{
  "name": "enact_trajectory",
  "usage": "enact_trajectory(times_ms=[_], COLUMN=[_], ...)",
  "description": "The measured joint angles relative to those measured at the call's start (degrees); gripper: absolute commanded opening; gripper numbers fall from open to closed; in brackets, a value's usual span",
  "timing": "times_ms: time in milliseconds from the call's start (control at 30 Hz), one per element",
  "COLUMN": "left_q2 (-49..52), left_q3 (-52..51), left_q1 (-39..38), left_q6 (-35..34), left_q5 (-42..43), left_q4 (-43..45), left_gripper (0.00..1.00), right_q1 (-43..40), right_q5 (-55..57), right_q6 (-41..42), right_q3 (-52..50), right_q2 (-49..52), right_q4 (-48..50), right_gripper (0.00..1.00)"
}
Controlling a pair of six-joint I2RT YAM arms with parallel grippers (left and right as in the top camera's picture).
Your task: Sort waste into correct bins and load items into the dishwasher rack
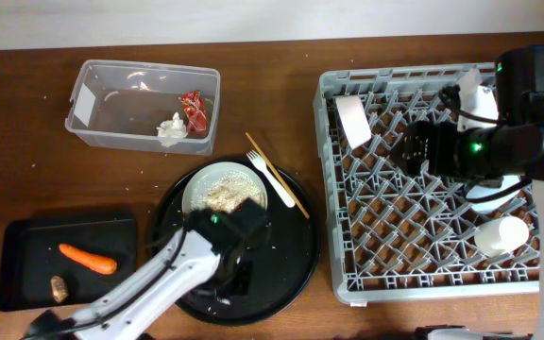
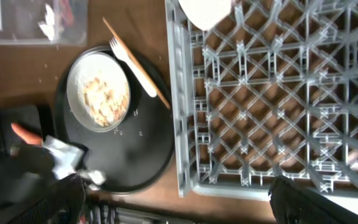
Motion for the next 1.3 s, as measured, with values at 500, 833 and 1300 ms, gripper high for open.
enact_trajectory(times_ms=[500,833,1300], left_q2=[28.2,19.1,1.5], left_q3=[30.9,39.5,34.5], left_q1=[39.4,31.7,33.6], left_q6=[20.1,22.9,6.4], left_q5=[0.9,6.4,-10.8], left_q4=[44.9,8.7,-8.6], left_gripper=[0.79,0.75,0.99], right_q1=[0.0,0.0,21.2], right_q5=[0.0,0.0,5.9], right_q6=[0.0,0.0,-2.8], right_q3=[0.1,0.1,-12.2], right_q2=[0.0,0.0,9.7], right_q4=[0.0,0.1,18.5], right_gripper=[0.98,0.98,0.44])
